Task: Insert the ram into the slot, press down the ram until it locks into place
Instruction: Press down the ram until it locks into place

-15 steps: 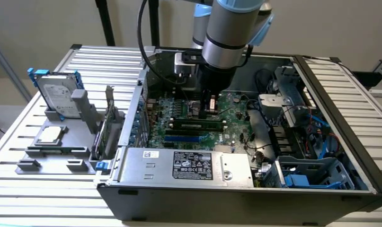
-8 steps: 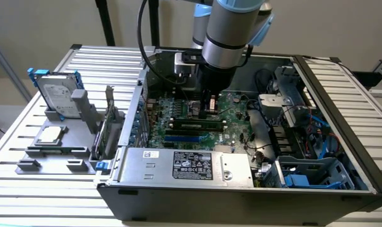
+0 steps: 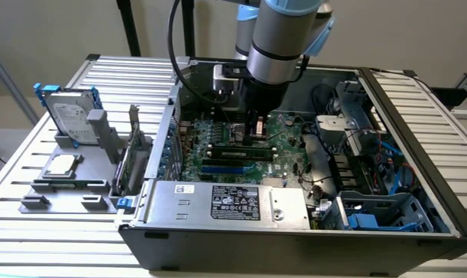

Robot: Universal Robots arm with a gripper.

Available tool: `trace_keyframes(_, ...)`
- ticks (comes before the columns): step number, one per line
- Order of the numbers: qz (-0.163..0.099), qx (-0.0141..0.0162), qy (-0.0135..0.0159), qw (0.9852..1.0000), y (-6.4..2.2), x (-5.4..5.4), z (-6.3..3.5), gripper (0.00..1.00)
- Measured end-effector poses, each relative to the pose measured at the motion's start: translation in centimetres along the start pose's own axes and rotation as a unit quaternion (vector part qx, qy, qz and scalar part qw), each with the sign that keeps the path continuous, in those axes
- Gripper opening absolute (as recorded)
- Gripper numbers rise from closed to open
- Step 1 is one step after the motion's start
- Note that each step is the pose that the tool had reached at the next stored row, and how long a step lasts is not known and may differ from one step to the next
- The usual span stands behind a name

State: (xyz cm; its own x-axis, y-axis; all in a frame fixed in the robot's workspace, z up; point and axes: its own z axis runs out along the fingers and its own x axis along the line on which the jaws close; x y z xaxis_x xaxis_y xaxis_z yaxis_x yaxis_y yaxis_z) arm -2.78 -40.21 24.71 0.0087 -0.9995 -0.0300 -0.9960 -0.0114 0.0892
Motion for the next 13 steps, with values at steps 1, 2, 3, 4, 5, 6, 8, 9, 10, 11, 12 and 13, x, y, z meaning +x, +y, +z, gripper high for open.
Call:
trace_keyframes(1, 0.000, 0.0000, 0.0000, 1.0000, 0.01, 0.0, 0.09, 0.11)
trace_keyframes(2, 0.000, 0.0000, 0.0000, 1.0000, 0.02, 0.0, 0.18, 0.11)
trace_keyframes(3, 0.000, 0.0000, 0.0000, 1.0000, 0.03, 0.0, 0.28, 0.11)
trace_keyframes(4, 0.000, 0.0001, -0.0001, 1.0000, 0.04, 0.0, 0.38, 0.11)
trace_keyframes(5, 0.000, 0.0002, -0.0001, 1.0000, 0.06, 0.0, 0.48, 0.11)
trace_keyframes(6, 0.000, 0.0004, -0.0001, 1.0000, 0.08, 0.0, 0.58, 0.11)
trace_keyframes(8, 0.000, 0.0010, 0.0000, 1.0000, 0.10, 0.0, 0.77, 0.11)
trace_keyframes(9, 0.000, 0.0014, 0.0000, 1.0000, 0.10, 0.0, 0.86, 0.11)
trace_keyframes(10, 0.000, 0.0020, 0.0000, 1.0000, 0.10, 0.0, 0.95, 0.11)
trace_keyframes(11, 0.000, 0.0029, 0.0000, 1.0000, 0.11, 0.0, 1.04, 0.11)
trace_keyframes(12, 0.000, 0.0041, 0.0000, 1.0000, 0.12, 0.0, 1.13, 0.11)
trace_keyframes(13, 0.000, 0.0056, 0.0000, 1.0000, 0.14, 0.0, 1.22, 0.11)
